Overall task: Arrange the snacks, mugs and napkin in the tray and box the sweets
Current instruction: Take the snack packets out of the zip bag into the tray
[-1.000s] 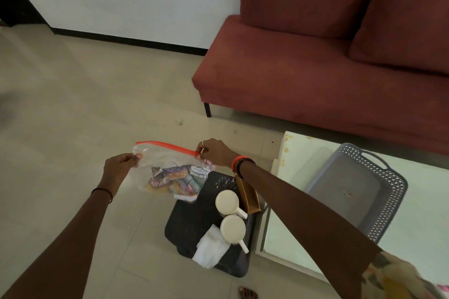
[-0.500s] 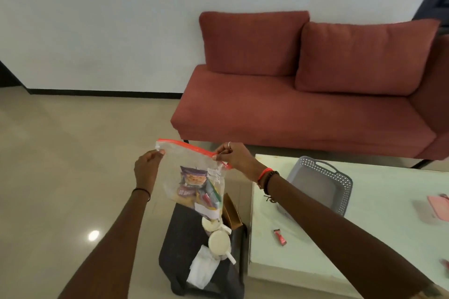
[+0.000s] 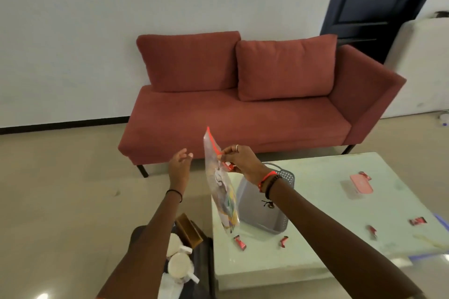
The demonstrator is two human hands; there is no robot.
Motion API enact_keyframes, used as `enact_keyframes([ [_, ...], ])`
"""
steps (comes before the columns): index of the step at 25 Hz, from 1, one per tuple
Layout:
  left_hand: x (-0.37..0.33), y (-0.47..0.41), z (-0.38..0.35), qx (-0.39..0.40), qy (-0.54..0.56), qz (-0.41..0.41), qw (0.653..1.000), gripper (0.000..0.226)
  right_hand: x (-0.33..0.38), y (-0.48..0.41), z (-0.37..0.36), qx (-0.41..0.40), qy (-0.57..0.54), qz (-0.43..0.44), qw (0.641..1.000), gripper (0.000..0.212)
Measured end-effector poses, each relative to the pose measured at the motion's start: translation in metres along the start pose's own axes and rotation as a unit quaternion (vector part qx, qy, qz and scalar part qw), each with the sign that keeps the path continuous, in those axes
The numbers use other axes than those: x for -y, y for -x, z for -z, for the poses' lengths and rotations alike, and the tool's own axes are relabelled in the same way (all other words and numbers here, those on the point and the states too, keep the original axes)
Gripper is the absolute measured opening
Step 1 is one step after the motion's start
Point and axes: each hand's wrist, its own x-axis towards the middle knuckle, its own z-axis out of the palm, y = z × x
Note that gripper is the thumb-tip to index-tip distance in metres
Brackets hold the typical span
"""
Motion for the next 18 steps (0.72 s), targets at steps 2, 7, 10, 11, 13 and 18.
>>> enact_keyframes([
  [2, -0.01, 0.018, -0.037, 0.013, 0.026, -0.027, 0.999, 0.029, -0.005, -0.002, 0.027, -0.036, -0.02, -0.023, 0.999, 0.008],
  [7, -0.013, 0.074, -0.113, 0.046, 0.035, -0.1, 0.993, 0.025, -0.025, -0.012, 0.087, -0.106, -0.13, -0.102, 0.981, 0.012],
  [10, -0.009, 0.097, -0.151, 0.125, -0.026, -0.163, 0.978, 0.029, -0.038, -0.017, 0.121, -0.127, -0.167, -0.118, 0.971, 0.007],
  [11, -0.008, 0.1, -0.163, 0.141, -0.058, -0.182, 0.972, 0.024, -0.043, -0.019, 0.132, -0.13, -0.177, -0.119, 0.968, 0.008],
  [13, -0.005, 0.099, -0.184, 0.143, -0.096, -0.203, 0.964, 0.016, -0.052, -0.022, 0.151, -0.134, -0.201, -0.117, 0.963, 0.01],
  [18, -0.002, 0.093, -0.21, 0.129, -0.138, -0.21, 0.959, 0.014, -0.069, -0.022, 0.188, -0.114, -0.2, -0.122, 0.965, 0.012],
])
